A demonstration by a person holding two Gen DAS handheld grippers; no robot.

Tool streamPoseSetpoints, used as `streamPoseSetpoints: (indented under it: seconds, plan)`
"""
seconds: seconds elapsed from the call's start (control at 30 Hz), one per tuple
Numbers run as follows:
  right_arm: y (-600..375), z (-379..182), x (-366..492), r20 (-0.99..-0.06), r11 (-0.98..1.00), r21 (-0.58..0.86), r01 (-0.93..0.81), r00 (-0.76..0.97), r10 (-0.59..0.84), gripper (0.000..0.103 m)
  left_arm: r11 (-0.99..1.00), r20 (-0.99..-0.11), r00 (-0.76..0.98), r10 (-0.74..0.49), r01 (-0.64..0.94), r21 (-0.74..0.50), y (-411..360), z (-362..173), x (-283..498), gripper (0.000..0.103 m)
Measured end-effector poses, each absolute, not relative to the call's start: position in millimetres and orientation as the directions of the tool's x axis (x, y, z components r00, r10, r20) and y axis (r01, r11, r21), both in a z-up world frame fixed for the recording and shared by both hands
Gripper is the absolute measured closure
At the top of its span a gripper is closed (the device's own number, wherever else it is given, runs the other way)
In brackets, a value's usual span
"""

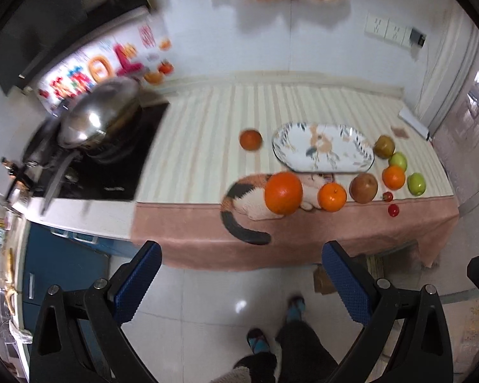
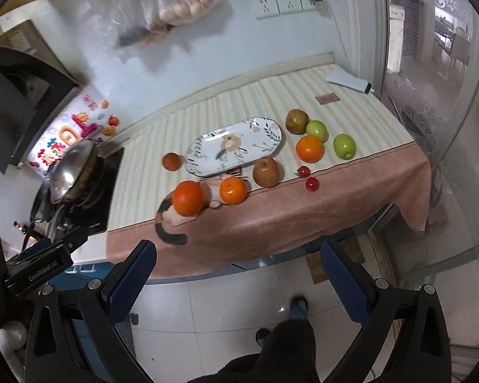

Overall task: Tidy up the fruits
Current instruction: 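Grasp the large orange with the left tool while the right tool grasps the red apple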

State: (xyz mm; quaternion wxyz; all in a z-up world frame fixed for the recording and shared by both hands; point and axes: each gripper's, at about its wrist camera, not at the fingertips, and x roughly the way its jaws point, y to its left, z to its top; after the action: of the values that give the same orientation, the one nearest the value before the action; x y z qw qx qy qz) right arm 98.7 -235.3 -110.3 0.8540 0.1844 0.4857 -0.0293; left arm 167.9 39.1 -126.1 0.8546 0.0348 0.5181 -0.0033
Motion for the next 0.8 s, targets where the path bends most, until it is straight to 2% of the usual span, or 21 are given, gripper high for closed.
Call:
streamPoseSetpoints:
  seconds: [0.3,0.4,0.8]
  plan:
    - [-249.2,-196.7,233.6,-0.894,0.912,0.315,0.264,0.404,0.192,0.0,0.998,-0.967,0.253,-0.026,0.063,-0.01,6.5,-210.7,277.7,0.005]
    - [-249.1,-229.1,271.1,-0.914,0.908,0.315,0.275,0.347,0.211,0.0,0.998,-0.983,0.181,-0.027,0.062,-0.016,-2.6,-240.3,310.4,0.016]
    - [-258.9,-330.1,352.5,-0.944,0.891,0.327,0.316,0.147,0.295,0.0,0.995,-0.999,-0.053,0.001,0.099,-0.004,-19.5,-334.6,368.1,0.016]
